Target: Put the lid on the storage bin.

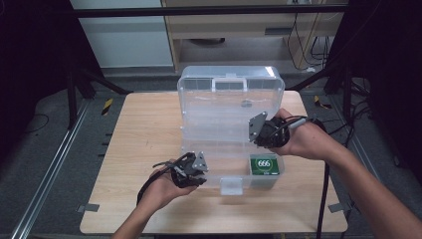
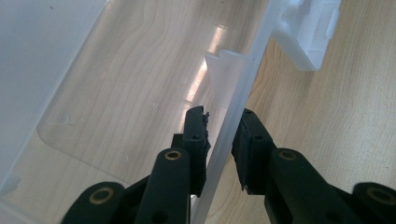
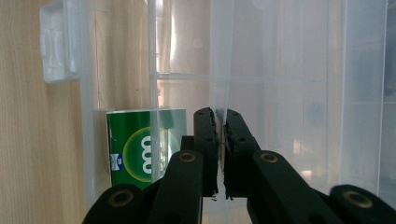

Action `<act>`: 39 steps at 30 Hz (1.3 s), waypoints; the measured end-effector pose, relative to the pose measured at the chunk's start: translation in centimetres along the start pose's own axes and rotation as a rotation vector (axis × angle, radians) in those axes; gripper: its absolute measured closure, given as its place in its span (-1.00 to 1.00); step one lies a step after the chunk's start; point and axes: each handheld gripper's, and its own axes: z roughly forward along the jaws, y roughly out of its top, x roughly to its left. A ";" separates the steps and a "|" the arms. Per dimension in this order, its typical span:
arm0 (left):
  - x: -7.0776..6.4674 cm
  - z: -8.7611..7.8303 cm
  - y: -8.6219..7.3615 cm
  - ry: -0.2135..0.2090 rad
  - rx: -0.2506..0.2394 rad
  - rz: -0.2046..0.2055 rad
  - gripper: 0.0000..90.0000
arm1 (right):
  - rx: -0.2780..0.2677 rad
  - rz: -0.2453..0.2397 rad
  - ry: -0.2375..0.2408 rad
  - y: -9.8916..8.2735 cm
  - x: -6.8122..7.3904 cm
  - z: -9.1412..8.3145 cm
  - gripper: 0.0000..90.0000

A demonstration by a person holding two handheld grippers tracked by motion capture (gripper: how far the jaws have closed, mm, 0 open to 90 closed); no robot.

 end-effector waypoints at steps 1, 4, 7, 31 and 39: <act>0.0 0.0 0.0 0.000 -0.001 0.000 0.67 | -0.001 0.003 0.001 0.0 0.0 0.0 0.90; 0.0 0.0 0.0 0.000 -0.004 -0.001 0.67 | -0.003 0.006 0.003 -0.1 0.0 0.0 0.90; 0.0 0.0 -0.1 0.001 -0.006 -0.002 0.67 | -0.003 0.002 0.003 -0.1 0.1 0.0 0.90; -0.5 0.1 -0.3 0.000 -0.019 -0.064 0.66 | -0.002 -0.008 0.028 -0.2 1.2 0.2 0.90; -0.5 0.1 -0.3 0.001 -0.020 -0.065 0.66 | -0.003 -0.010 0.036 -0.3 1.4 0.2 0.90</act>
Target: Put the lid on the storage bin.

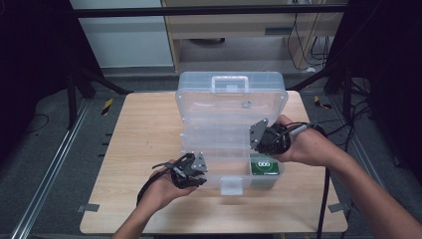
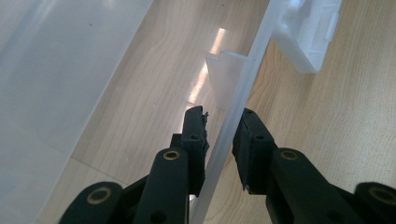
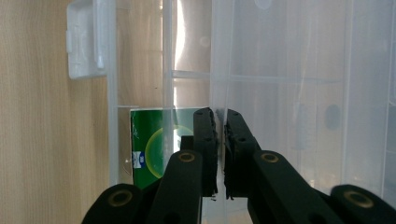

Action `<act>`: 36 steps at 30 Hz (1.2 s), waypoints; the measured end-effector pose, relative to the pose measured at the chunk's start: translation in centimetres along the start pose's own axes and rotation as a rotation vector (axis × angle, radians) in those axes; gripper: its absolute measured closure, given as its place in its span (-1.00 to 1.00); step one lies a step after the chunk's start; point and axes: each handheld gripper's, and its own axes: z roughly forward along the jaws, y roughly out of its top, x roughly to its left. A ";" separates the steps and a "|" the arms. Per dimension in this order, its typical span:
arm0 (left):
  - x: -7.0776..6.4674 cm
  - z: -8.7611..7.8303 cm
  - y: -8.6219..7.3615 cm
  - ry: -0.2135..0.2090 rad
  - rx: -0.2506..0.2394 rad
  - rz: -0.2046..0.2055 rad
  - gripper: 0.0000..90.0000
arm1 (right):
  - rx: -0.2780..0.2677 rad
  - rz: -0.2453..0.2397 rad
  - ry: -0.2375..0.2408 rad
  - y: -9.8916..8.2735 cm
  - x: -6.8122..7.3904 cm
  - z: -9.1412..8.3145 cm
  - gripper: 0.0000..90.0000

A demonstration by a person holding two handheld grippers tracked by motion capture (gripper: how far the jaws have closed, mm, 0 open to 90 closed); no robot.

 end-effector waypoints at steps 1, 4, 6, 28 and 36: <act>0.0 0.0 0.0 0.000 0.000 -0.001 0.65 | 0.000 0.000 0.000 0.0 0.0 0.0 0.89; -0.1 0.0 0.0 0.003 -0.001 -0.004 0.65 | 0.000 -0.001 0.002 0.0 0.0 0.0 0.89; -0.1 0.0 0.0 0.003 0.000 -0.006 0.65 | -0.001 0.000 0.003 0.0 0.1 0.0 0.89; 0.3 0.0 0.1 0.018 0.004 0.063 0.64 | -0.002 -0.008 0.016 -0.1 0.6 0.2 0.89; 0.1 -0.1 0.1 0.026 -0.001 0.062 0.62 | -0.006 -0.006 0.020 -0.3 0.5 0.1 0.89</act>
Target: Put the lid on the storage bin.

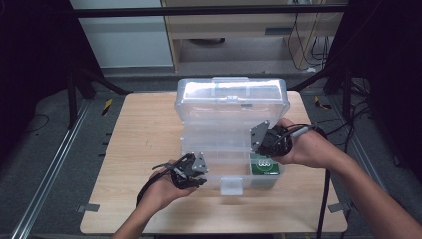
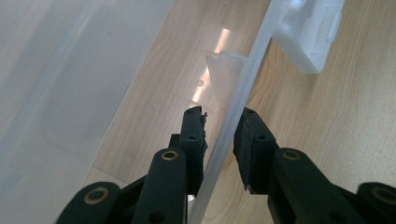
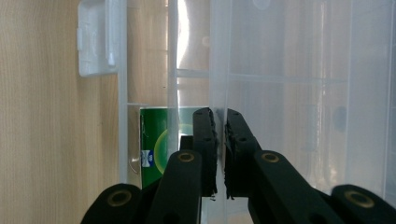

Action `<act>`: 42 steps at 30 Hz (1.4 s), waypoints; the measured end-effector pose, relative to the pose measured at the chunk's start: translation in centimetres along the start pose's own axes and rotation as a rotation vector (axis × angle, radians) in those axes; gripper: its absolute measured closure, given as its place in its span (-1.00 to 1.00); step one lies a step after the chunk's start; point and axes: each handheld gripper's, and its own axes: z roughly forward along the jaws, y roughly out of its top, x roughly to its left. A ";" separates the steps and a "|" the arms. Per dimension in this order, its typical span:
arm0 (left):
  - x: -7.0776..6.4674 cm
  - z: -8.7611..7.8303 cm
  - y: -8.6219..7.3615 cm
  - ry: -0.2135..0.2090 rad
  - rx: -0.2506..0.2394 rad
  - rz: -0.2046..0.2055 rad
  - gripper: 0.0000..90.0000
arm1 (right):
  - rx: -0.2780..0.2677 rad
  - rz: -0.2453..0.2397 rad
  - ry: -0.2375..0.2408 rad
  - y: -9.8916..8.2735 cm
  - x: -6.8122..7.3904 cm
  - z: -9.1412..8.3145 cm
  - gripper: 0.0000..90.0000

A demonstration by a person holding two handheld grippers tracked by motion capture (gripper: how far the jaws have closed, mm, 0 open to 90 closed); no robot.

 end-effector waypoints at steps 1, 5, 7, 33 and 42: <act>0.0 -0.1 0.0 0.000 0.001 0.005 0.60 | 0.000 -0.001 0.000 0.0 0.0 0.0 0.89; -0.3 -1.6 0.3 0.018 -0.061 -0.004 0.40 | -0.002 -0.002 0.002 0.0 0.0 0.0 0.89; -0.7 -2.4 0.5 0.018 -0.082 -0.002 0.30 | -0.002 -0.001 0.002 -0.1 0.0 0.0 0.88; 6.3 -13.0 2.2 0.085 -0.179 -0.170 0.84 | -0.010 0.005 -0.001 -0.2 0.2 0.0 0.87; 9.7 -12.6 3.5 0.096 -0.203 -0.277 0.99 | -0.014 0.006 0.001 -0.2 0.2 0.0 0.87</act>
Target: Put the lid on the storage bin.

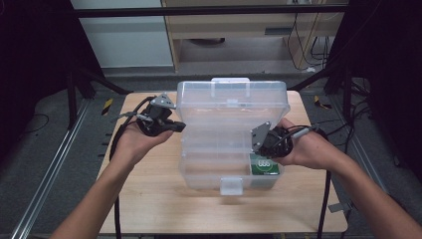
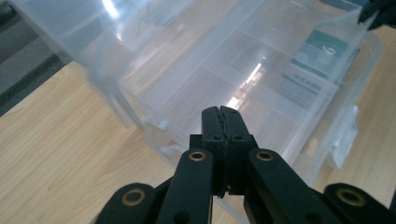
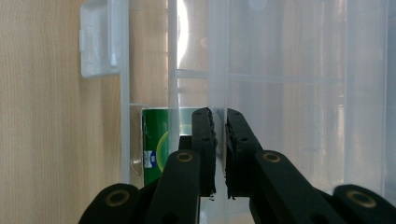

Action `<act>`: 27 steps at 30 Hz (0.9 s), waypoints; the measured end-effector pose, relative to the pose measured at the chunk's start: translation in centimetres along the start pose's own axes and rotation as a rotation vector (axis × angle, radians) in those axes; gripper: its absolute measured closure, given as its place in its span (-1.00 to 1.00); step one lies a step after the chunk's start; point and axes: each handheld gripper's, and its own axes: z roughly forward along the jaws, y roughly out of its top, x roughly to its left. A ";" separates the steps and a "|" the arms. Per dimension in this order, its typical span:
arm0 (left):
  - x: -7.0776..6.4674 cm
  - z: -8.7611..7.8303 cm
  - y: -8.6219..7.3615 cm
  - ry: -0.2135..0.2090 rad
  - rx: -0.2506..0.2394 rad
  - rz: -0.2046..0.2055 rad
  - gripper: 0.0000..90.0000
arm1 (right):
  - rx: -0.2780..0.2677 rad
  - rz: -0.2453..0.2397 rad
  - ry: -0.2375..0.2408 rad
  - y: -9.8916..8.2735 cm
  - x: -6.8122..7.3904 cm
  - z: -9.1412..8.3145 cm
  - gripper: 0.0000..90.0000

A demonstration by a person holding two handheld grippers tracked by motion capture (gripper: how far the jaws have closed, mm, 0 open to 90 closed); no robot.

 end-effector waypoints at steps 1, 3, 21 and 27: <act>0.2 0.0 0.2 0.002 0.003 -0.004 1.00 | 0.000 0.000 0.000 0.0 0.0 0.0 0.87; 0.5 0.0 0.4 0.001 -0.002 -0.016 1.00 | 0.000 0.002 -0.002 -0.1 0.0 0.0 0.87; 2.2 -0.3 0.7 0.003 -0.005 -0.076 1.00 | -0.007 0.006 0.001 -0.2 0.3 0.1 0.86; 2.0 -0.3 0.2 -0.003 -0.003 -0.076 1.00 | -0.016 0.014 0.003 -0.4 0.5 0.1 0.82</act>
